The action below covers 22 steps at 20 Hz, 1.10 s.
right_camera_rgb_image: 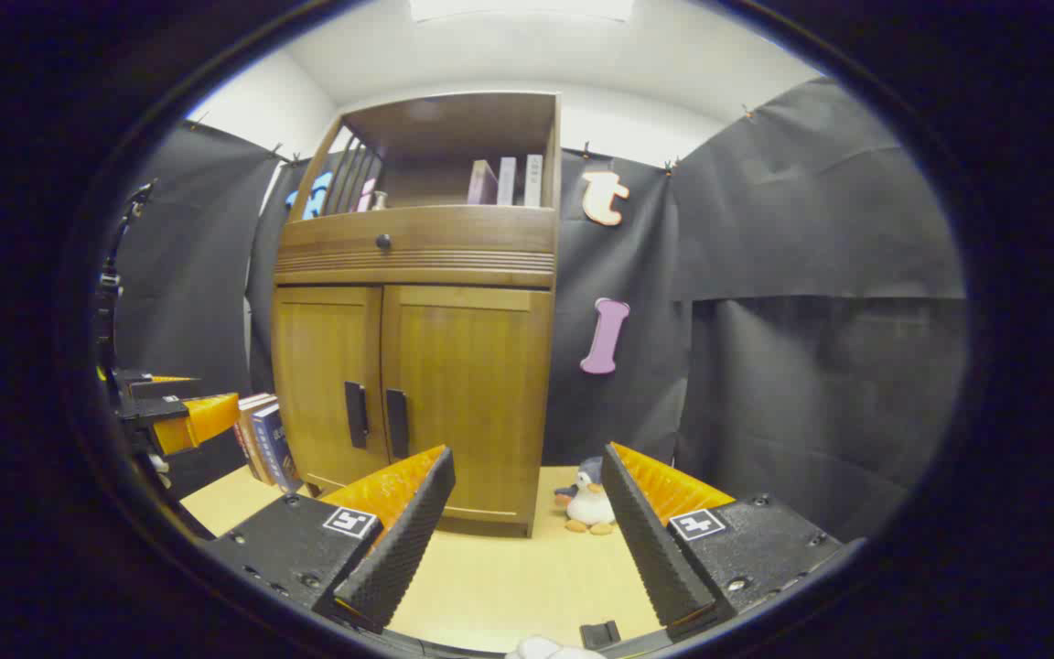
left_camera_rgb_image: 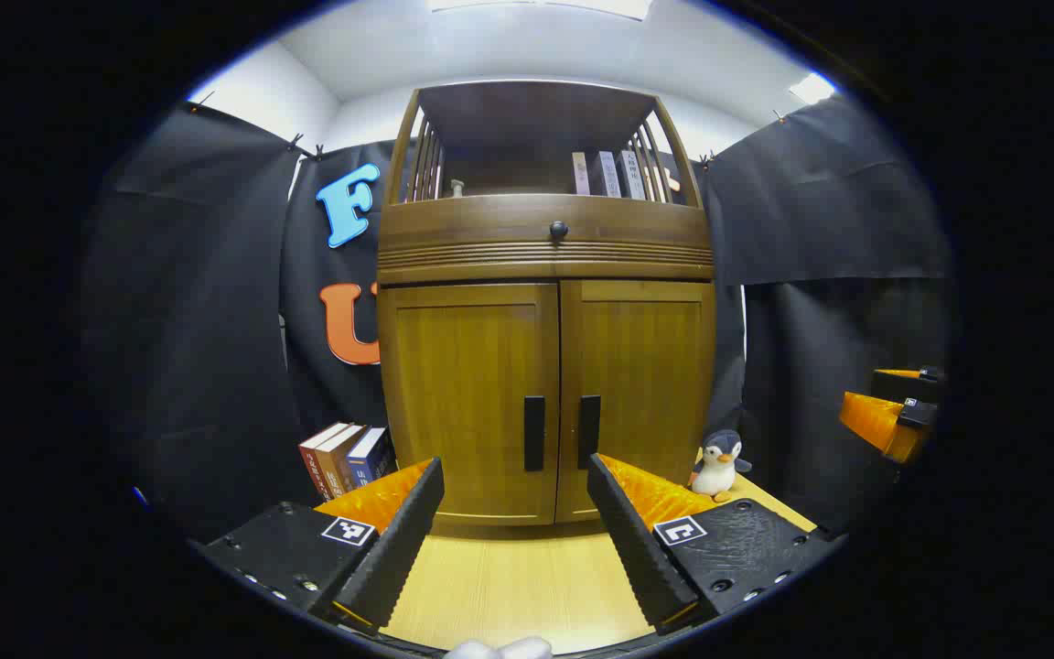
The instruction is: Open the right door of the double-door shoe cabinet with the right hand, and open the left door with the left hand.
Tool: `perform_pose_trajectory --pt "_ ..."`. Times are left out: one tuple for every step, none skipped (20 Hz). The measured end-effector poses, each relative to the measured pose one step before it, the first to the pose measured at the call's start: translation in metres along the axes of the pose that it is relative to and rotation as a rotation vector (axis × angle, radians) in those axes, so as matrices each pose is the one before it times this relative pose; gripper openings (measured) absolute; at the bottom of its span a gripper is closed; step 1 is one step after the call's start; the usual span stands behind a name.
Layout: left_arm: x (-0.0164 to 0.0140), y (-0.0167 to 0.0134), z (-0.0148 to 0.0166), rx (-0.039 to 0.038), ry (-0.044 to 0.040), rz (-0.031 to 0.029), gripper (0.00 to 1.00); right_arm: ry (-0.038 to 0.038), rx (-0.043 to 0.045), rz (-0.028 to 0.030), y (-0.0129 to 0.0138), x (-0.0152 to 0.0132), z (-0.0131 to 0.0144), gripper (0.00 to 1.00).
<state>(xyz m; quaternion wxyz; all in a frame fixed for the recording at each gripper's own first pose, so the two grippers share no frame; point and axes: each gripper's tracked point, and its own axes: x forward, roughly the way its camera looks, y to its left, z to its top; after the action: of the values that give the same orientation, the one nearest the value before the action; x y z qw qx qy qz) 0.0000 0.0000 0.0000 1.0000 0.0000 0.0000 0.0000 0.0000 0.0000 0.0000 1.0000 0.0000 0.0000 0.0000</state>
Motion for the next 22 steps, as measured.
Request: perform_pose_trajectory --pt "-0.00028 0.00066 -0.00074 -0.00105 -0.00151 -0.00259 0.95 0.00095 0.00602 0.00553 0.00303 -0.00130 -0.00026 1.00" --pt "0.00003 -0.00227 0.00150 -0.00281 -0.00678 -0.00756 0.95 -0.01319 0.01175 -0.00261 0.00030 -0.00025 0.00484 0.98" --pt "0.00012 0.00226 0.00209 -0.00451 -0.00742 0.00203 0.95 -0.00581 0.00120 -0.00824 -0.00172 0.00177 0.00349 1.00" --pt "-0.00094 0.00237 0.00153 -0.00777 -0.00234 0.00444 0.95 -0.00102 -0.00444 0.00083 0.00099 0.00128 0.00351 1.00" --pt "-0.00016 0.00037 0.00125 -0.00904 -0.00369 -0.00358 0.94 -0.01343 0.00069 0.00402 0.00255 -0.00267 0.00220 1.00" --pt "-0.00054 -0.00017 0.00092 -0.00408 -0.00270 -0.00288 0.95 -0.01338 0.00103 -0.00939 -0.00090 -0.00144 0.00355 1.00" --pt "-0.00200 0.00327 0.00183 0.00277 -0.00692 0.00721 0.94 -0.00303 -0.00153 -0.00459 0.00038 0.00139 -0.00036 1.00" --pt "-0.00053 0.00373 0.00091 0.00480 -0.00353 0.00431 0.94 0.00463 -0.00255 0.00054 0.00093 0.00081 -0.00095 1.00" --pt "-0.00147 0.00153 0.00000 0.00206 -0.00220 0.00351 0.94 0.00638 0.00147 0.00042 -0.00072 0.00067 -0.00128 1.00" --pt "-0.00188 0.00036 0.00045 0.00118 -0.00118 -0.00163 0.94 0.00311 0.00399 0.00029 -0.00081 0.00027 -0.00047 1.00" --pt "-0.00163 0.00076 0.00012 0.00332 -0.00040 0.00084 0.94 0.00402 0.00588 0.00044 -0.00132 0.00107 -0.00081 1.00" --pt "-0.00039 0.00230 -0.00023 0.00544 0.00042 0.00474 0.94 0.00392 0.00753 0.00220 0.00020 0.00018 -0.00002 1.00" --pt "-0.00035 0.00212 -0.00054 0.00348 -0.00032 0.00350 0.94 0.00360 0.00676 0.00143 0.00009 -0.00029 -0.00029 1.00" --pt "-0.00036 0.00260 -0.00015 -0.00074 -0.00191 0.00494 0.95 0.00529 0.00468 0.00070 0.00000 0.00025 0.00018 1.00" --pt "-0.00085 0.00067 0.00004 -0.00295 0.00207 0.00004 0.94 0.00329 0.00602 0.00150 0.00031 -0.00035 0.00044 1.00" --pt "-0.00105 -0.00084 -0.00064 -0.00092 0.00241 -0.00017 0.95 0.00540 0.00231 0.00212 0.00065 -0.00060 -0.00095 1.00" --pt "-0.00026 0.00102 0.00034 0.00123 0.00193 0.00385 0.95 0.00311 -0.00173 0.00122 -0.00075 0.00019 -0.00116 1.00" --pt "-0.00053 0.00156 -0.00062 0.00219 0.00046 0.00183 0.95 0.00198 -0.00320 -0.00122 -0.00046 0.00035 0.00017 1.00" --pt "-0.00057 0.00218 -0.00032 0.00138 -0.00065 0.00177 0.95 0.00075 -0.00206 0.00035 -0.00040 -0.00043 -0.00063 1.00" --pt "0.00009 0.00334 -0.00094 0.00002 -0.00041 0.00288 0.95 0.00080 0.00048 0.00007 0.00053 -0.00011 0.00066 1.00" --pt "0.00001 0.00218 -0.00080 -0.00056 0.00131 0.00121 0.95 0.00431 0.00102 -0.00040 -0.00078 0.00018 -0.00062 1.00" --pt "0.00057 0.00084 -0.00056 -0.00010 0.00415 0.00012 0.95 0.00171 0.00087 -0.00036 -0.00033 0.00006 -0.00014 1.00"
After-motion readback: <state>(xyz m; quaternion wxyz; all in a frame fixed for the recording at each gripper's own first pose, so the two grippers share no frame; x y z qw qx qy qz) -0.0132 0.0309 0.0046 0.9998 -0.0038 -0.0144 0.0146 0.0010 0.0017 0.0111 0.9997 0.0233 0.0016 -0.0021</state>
